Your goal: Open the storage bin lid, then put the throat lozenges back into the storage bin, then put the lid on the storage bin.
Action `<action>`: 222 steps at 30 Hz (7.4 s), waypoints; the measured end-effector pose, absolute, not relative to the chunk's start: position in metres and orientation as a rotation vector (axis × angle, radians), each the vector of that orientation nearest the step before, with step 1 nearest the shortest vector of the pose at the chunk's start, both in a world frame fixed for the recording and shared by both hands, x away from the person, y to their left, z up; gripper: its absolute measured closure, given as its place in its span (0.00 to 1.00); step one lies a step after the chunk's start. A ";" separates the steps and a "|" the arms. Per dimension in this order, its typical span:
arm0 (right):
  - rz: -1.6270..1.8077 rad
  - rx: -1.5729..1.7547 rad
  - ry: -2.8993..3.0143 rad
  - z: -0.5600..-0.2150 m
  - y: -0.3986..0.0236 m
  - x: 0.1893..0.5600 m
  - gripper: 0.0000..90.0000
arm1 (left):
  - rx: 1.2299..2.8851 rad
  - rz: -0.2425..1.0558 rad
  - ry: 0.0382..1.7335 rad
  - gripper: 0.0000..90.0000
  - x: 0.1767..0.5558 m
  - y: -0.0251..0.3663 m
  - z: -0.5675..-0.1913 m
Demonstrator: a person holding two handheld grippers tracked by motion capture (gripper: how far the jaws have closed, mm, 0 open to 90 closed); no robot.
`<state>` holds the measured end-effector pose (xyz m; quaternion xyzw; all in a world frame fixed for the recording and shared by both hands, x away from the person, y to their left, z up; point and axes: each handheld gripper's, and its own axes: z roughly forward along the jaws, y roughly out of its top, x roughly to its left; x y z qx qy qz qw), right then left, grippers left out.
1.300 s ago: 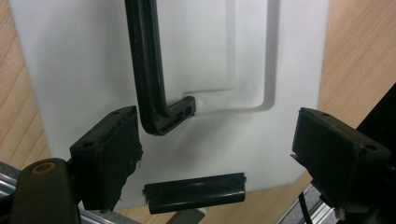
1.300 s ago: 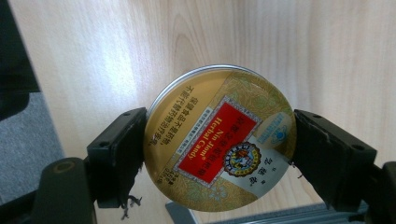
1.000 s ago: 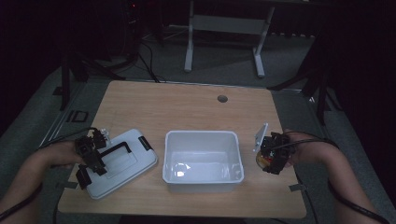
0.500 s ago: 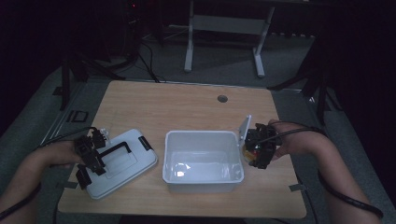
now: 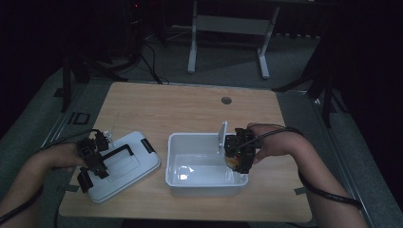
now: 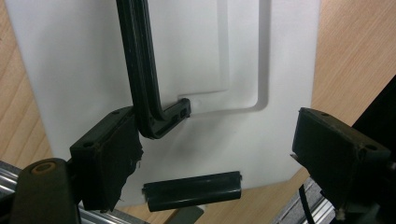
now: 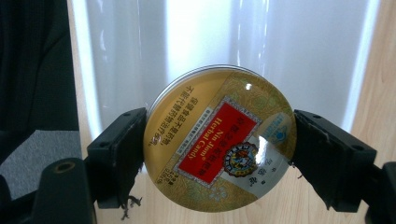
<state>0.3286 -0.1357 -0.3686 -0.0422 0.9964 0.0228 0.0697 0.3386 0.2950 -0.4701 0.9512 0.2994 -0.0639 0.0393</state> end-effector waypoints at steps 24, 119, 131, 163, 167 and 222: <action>0.012 -0.183 3.091 -0.446 -0.118 0.348 0.23 | 2.920 -0.210 0.907 0.16 0.337 0.295 -0.475; 0.204 0.352 3.074 -0.435 -0.277 0.341 0.16 | 2.855 -0.087 1.014 0.16 0.343 0.312 -0.478; 0.175 0.425 3.107 -0.459 -0.289 0.338 0.16 | 2.895 -0.033 0.928 0.40 0.344 0.307 -0.481; 0.158 0.440 3.132 -0.472 -0.290 0.338 0.18 | 2.917 -0.134 1.024 0.92 0.351 0.296 -0.487; 0.167 0.449 3.127 -0.470 -0.291 0.338 0.18 | 2.907 -0.134 1.024 0.93 0.351 0.300 -0.480; 0.141 0.448 3.129 -0.468 -0.291 0.336 0.18 | 2.909 -0.001 0.220 0.93 0.353 0.090 -0.324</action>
